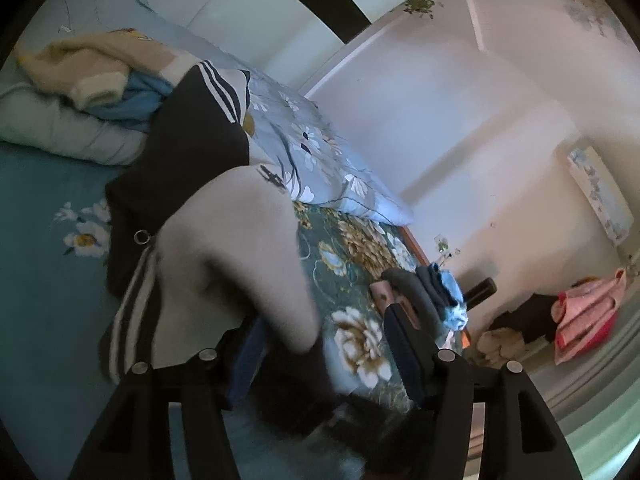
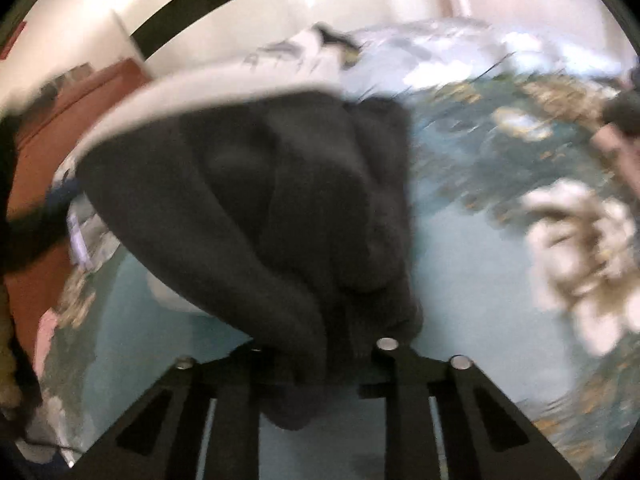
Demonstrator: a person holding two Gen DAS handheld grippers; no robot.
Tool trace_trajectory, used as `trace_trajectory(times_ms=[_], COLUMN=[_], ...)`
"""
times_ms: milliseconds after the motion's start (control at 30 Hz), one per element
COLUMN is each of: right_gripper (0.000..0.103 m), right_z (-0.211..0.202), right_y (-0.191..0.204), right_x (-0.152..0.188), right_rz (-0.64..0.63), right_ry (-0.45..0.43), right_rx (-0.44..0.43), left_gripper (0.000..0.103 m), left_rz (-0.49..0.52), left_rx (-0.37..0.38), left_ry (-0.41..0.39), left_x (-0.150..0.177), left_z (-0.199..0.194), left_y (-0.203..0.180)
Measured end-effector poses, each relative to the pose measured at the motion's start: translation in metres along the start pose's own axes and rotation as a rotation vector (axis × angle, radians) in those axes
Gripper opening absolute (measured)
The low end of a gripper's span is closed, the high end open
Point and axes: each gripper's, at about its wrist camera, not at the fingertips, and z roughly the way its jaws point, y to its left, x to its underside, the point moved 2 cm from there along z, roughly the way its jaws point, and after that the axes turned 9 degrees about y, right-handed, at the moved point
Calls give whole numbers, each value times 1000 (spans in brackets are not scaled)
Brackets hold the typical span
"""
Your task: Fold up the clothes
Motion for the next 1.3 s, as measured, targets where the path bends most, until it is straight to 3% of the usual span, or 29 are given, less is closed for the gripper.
trace_trajectory(times_ms=[200,467,533,667,933,1100,1200,1267,1300], right_gripper=[9,9,9,9,9,9,9,9,9], right_z=[-49,-65,-71,-84,-123,-136,-147,-155,-158], right_y=[-68,-116,-123,-131,-145,-142,-138,-134,-132], right_x=[-38,-36,-30,-19,0,14,19,20,20], right_rz=[158,279,308,335,398,403,403,400,393], right_ry=[-187,-264,-289,-318,-420,-431,-452,-461,-464], right_rx=[111,136,148,156,209,220,237,240,241], left_gripper=[68,68,68,69,69,66,47,20,17], left_rz=[-116,-269,-281,-280,-378,-323,-294,-268,-258], left_rx=[-83,-193,-162,-127,31,39,42,34,38], left_ry=[5,10,-9,36,116,92,82,79,68], left_x=[13,31,27,25,34,32,29,28,28], left_z=[6,15,15,35,69,73,74,74,70], left_y=[47,109,115,119,122,104,95,89,84])
